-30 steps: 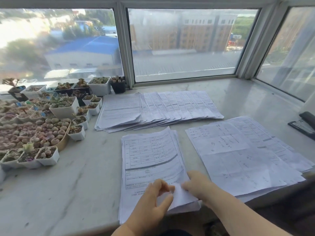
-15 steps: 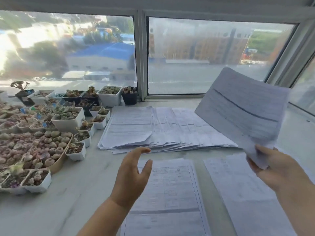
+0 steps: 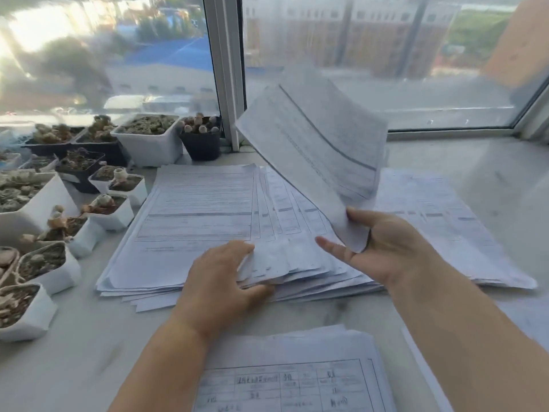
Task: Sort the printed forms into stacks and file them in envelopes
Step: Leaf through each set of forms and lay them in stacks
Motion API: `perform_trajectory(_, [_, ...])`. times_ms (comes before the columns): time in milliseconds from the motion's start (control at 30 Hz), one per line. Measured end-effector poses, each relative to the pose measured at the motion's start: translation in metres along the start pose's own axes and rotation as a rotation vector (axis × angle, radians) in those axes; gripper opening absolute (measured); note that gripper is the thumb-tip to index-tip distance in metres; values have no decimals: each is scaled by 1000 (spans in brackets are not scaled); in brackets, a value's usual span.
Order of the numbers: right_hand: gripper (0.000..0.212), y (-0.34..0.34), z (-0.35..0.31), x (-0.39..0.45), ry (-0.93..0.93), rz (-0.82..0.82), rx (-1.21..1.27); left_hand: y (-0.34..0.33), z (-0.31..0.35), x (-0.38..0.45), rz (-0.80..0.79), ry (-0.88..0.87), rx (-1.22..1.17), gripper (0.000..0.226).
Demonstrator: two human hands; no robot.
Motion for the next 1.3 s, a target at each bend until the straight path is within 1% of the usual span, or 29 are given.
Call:
perform_trajectory(133, [10,-10,11,29,3,39,-173,0,-7,2,92,-29,-32,62])
perform_trajectory(267, [21,-9,7,41,15,44,-263,-1,-9,3,62,7,-35,52])
perform_trajectory(367, [21,-6,6,44,3,30,-303,-1,-11,2,91,17,-49,33])
perform_trajectory(433, [19,-9,10,44,-23,6,-325,3,-9,1,160,58,-91,11])
perform_trajectory(467, [17,-11,13,44,-36,-4,-331,5,-9,1,212,100,-105,9])
perform_trajectory(533, [12,-17,19,44,-57,-26,-335,7,-13,1,291,186,-123,18])
perform_trajectory(567, [12,-22,21,44,-71,-47,-333,7,-14,1,292,200,-140,22])
perform_trajectory(633, [14,-33,27,43,-104,-100,-308,4,-12,1,188,182,-128,33])
perform_trajectory(700, [14,-46,30,42,-122,-133,-281,-2,-9,1,80,116,-20,56])
perform_trajectory(767, [12,-62,32,41,-111,-162,-269,-4,-7,1,69,64,45,67])
perform_trajectory(833, [13,-76,32,39,-79,-186,-253,-3,-6,1,91,61,37,64])
perform_trajectory(967, [21,-91,32,34,-40,-197,-237,-1,-6,-1,77,71,21,59])
perform_trajectory(1033, [24,-91,33,31,-32,-183,-249,-1,-5,-2,58,108,15,58])
perform_trajectory(1100, [26,-89,34,29,-24,-158,-262,0,-7,-2,81,139,-11,49])
perform_trajectory(1167, [23,-84,33,28,-6,-114,-267,1,-9,-1,107,113,-7,41])
perform_trajectory(1233, [16,-75,27,28,37,-30,-264,3,-13,-1,173,124,-43,37])
perform_trajectory(1300, [15,-59,10,27,120,78,-286,13,-23,-1,347,279,-184,21])
Point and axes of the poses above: each hand's wrist, its own x-axis towards the middle knuckle, its own y-axis out of the back of the hand, z = x × y, the point moved 5 cm from there along x, towards the middle knuckle, and after that the axes turned 14 degrees about z, right-handed, at the moved point
